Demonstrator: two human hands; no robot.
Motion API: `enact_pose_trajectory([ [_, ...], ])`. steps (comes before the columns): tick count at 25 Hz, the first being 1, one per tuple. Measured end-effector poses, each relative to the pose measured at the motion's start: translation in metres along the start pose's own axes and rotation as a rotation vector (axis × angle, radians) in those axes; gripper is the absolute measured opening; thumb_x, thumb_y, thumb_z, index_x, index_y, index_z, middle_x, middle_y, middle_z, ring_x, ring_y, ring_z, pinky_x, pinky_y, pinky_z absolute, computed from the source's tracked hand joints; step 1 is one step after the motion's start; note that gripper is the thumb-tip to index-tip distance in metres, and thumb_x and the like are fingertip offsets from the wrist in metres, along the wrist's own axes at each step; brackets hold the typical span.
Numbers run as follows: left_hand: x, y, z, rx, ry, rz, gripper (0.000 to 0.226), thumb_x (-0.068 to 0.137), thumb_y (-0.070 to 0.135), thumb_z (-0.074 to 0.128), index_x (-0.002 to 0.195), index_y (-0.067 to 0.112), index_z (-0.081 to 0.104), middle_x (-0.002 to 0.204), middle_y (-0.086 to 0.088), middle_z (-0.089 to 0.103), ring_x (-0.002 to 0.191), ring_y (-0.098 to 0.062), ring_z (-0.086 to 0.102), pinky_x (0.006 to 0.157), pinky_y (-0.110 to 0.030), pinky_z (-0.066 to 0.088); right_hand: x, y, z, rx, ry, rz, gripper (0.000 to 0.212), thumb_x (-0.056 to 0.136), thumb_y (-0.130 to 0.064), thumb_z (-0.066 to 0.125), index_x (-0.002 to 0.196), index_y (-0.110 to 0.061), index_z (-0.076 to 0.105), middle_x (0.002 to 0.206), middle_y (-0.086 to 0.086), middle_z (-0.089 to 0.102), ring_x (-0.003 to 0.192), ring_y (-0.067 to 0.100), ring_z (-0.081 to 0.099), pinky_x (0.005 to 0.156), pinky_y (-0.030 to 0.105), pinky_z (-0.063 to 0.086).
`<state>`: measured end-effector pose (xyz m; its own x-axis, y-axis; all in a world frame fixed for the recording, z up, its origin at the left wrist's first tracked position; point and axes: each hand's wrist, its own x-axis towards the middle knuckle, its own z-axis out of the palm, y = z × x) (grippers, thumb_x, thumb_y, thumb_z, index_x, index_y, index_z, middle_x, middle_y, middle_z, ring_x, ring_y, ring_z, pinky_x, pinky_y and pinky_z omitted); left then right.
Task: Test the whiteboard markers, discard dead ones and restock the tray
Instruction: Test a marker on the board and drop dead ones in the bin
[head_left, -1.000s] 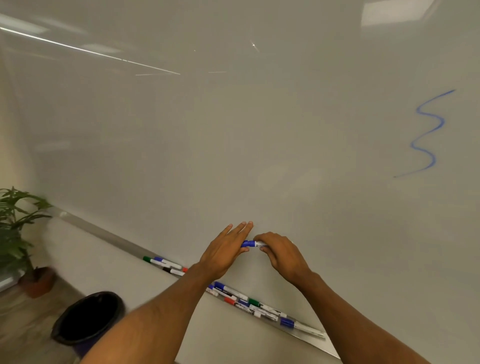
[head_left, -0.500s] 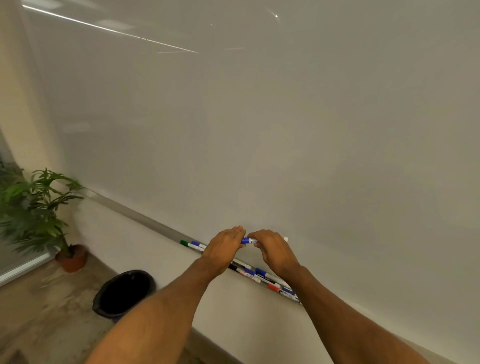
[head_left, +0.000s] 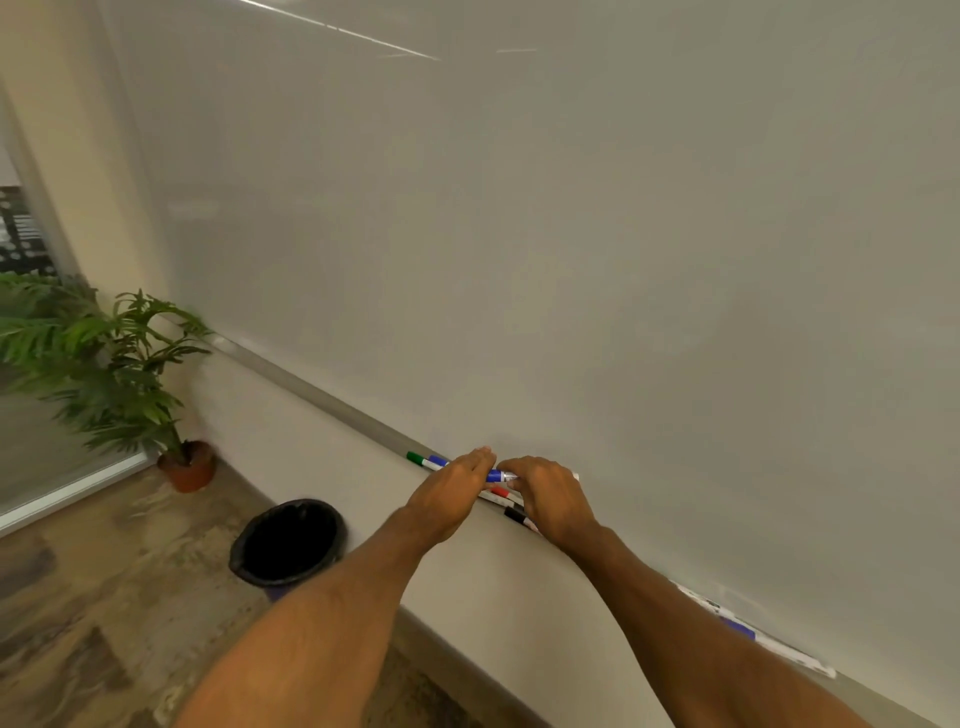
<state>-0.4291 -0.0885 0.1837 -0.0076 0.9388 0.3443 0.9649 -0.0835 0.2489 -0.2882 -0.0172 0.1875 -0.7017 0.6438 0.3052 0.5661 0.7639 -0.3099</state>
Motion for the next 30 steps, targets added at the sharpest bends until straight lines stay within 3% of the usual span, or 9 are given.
enact_pose_trajectory([
  [4,0.01,-0.03,0.024,-0.146,-0.144,-0.218,0.031,0.101,0.011,0.041,0.131,0.01,0.047,0.129,-0.01,0.056,0.115,-0.024,0.054,0.097,-0.032,0.043,0.023,0.007,0.017,0.017,-0.079,-0.06,0.024,0.093,-0.016,0.056,0.116,-0.016,0.064,0.105,0.007,0.069,0.093,0.024,0.061,0.081,0.031,0.047],
  [6,0.018,-0.042,0.031,-0.131,-0.127,-0.234,0.028,0.098,0.009,0.047,0.126,0.009,0.05,0.123,-0.01,0.057,0.108,-0.023,0.057,0.089,-0.03,0.045,0.039,0.009,0.027,-0.035,-0.114,-0.07,0.023,0.093,-0.016,0.055,0.115,-0.016,0.062,0.105,0.006,0.067,0.092,0.024,0.061,0.075,0.03,0.045],
  [11,0.042,-0.077,0.04,-0.034,-0.086,-0.212,0.052,0.097,0.035,0.051,0.141,0.008,0.04,0.146,-0.008,0.042,0.132,-0.024,0.04,0.109,-0.031,0.025,0.082,0.01,0.049,0.042,-0.145,-0.039,0.026,0.092,-0.023,0.056,0.116,-0.014,0.056,0.104,0.006,0.067,0.091,0.027,0.062,0.067,0.029,0.04],
  [14,0.056,-0.101,0.048,0.0,-0.106,-0.213,0.033,0.098,0.025,0.05,0.129,0.015,0.051,0.129,-0.005,0.057,0.114,-0.023,0.053,0.107,-0.036,0.035,0.106,0.019,0.063,0.058,-0.133,-0.033,0.02,0.091,-0.021,0.057,0.109,-0.014,0.052,0.098,0.007,0.067,0.084,0.028,0.061,0.064,0.033,0.044],
  [17,0.061,-0.127,0.051,0.044,-0.147,-0.258,0.018,0.099,0.021,0.045,0.112,0.022,0.057,0.105,-0.001,0.064,0.094,-0.021,0.056,0.085,-0.036,0.048,0.123,0.022,0.082,0.072,-0.154,-0.051,0.023,0.089,-0.024,0.058,0.108,-0.016,0.048,0.095,0.007,0.067,0.082,0.03,0.062,0.067,0.04,0.05],
  [21,0.063,-0.168,0.045,0.061,-0.128,-0.342,0.017,0.097,0.022,0.047,0.11,0.02,0.058,0.107,-0.002,0.062,0.094,-0.02,0.056,0.077,-0.033,0.047,0.143,0.023,0.104,0.061,-0.087,0.038,0.062,0.086,-0.044,0.06,0.135,-0.013,0.038,0.124,0.006,0.054,0.107,0.027,0.055,0.084,0.038,0.046],
  [26,0.074,-0.239,0.043,0.112,-0.129,-0.341,0.013,0.098,0.012,0.045,0.102,0.014,0.058,0.1,-0.005,0.058,0.083,-0.017,0.05,0.065,-0.025,0.033,0.162,0.031,0.151,-0.06,-0.206,0.209,0.048,0.091,-0.039,0.054,0.129,-0.014,0.038,0.128,0.006,0.048,0.112,0.022,0.048,0.086,0.034,0.045],
  [30,0.091,-0.294,0.061,0.062,-0.167,-0.262,0.02,0.096,0.007,0.046,0.109,0.013,0.059,0.105,-0.005,0.06,0.089,-0.021,0.055,0.069,-0.029,0.044,0.175,0.026,0.2,-0.089,-0.27,0.243,0.05,0.092,-0.043,0.052,0.132,-0.017,0.038,0.133,0.005,0.047,0.115,0.021,0.047,0.095,0.035,0.044],
])
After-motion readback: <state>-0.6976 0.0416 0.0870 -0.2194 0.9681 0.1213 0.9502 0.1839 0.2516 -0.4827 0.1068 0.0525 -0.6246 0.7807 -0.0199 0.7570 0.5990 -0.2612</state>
